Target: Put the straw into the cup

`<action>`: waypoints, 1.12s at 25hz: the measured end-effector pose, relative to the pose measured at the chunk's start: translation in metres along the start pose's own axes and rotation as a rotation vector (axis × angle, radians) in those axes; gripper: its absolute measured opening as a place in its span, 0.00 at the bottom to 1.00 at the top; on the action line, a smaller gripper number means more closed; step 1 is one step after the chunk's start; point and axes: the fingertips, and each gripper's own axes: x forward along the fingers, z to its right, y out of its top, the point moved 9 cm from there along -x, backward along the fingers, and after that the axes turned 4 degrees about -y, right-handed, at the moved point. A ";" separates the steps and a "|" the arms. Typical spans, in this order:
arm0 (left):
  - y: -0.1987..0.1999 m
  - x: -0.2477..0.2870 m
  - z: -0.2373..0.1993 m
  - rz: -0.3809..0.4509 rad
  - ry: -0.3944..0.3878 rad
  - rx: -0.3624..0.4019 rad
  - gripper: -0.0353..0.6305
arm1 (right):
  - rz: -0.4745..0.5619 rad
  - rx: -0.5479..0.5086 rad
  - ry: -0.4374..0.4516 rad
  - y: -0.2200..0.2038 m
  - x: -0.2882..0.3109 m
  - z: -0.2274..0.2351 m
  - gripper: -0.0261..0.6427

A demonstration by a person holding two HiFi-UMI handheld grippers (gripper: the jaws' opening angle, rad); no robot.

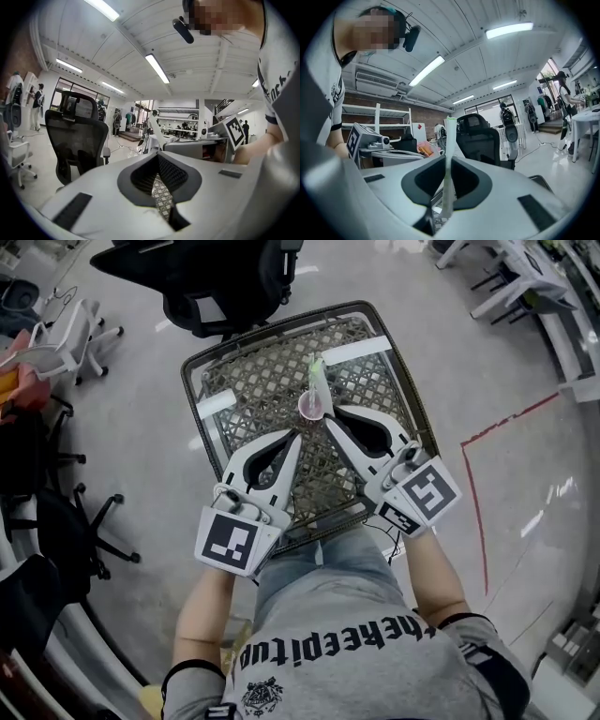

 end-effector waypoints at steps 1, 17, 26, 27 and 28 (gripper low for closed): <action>-0.001 0.002 -0.002 -0.014 0.003 -0.005 0.09 | -0.002 0.003 0.003 -0.002 0.003 0.003 0.12; -0.031 0.028 -0.016 -0.038 -0.011 -0.062 0.09 | 0.034 0.022 0.001 -0.037 0.034 0.041 0.12; -0.059 0.031 -0.012 -0.067 -0.048 -0.073 0.09 | 0.065 0.019 -0.060 -0.067 0.038 0.052 0.12; -0.063 0.031 -0.011 -0.070 -0.047 -0.074 0.09 | 0.070 0.019 -0.066 -0.071 0.038 0.053 0.12; -0.067 0.031 -0.011 -0.070 -0.047 -0.077 0.09 | 0.074 0.020 -0.070 -0.074 0.039 0.053 0.12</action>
